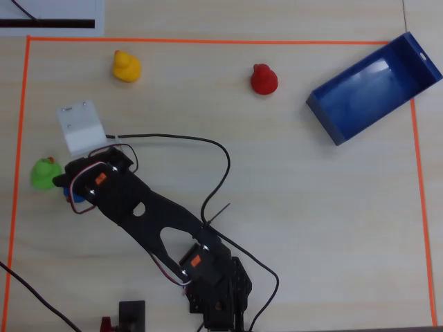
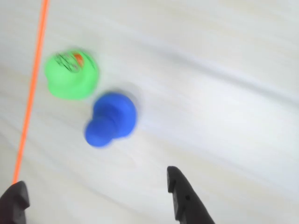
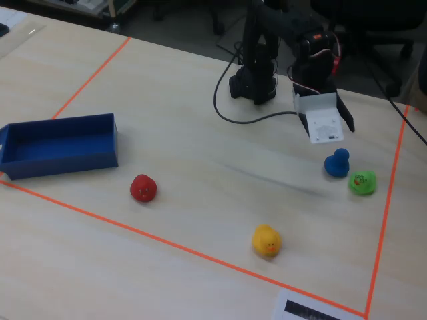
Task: Grasp green duck and put it into box.
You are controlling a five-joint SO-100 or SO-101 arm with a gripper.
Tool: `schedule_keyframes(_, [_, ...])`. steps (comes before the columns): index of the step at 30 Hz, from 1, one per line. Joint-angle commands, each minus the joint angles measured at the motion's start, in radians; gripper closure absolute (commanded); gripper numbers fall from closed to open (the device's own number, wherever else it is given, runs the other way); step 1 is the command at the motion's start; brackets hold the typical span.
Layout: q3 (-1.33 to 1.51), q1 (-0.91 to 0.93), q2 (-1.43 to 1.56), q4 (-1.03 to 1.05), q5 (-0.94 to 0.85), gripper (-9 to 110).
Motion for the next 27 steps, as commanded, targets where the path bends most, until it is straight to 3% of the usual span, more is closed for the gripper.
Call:
schedule_keyframes(1, [-0.207, -0.018, -0.117, -0.003, 0.035, 61])
schedule_keyframes(15, [-0.578, -0.173, -0.442, 0.15, 0.186, 61])
schedule_keyframes(27, [-0.652, -0.199, -0.612, 0.066, 0.178, 62])
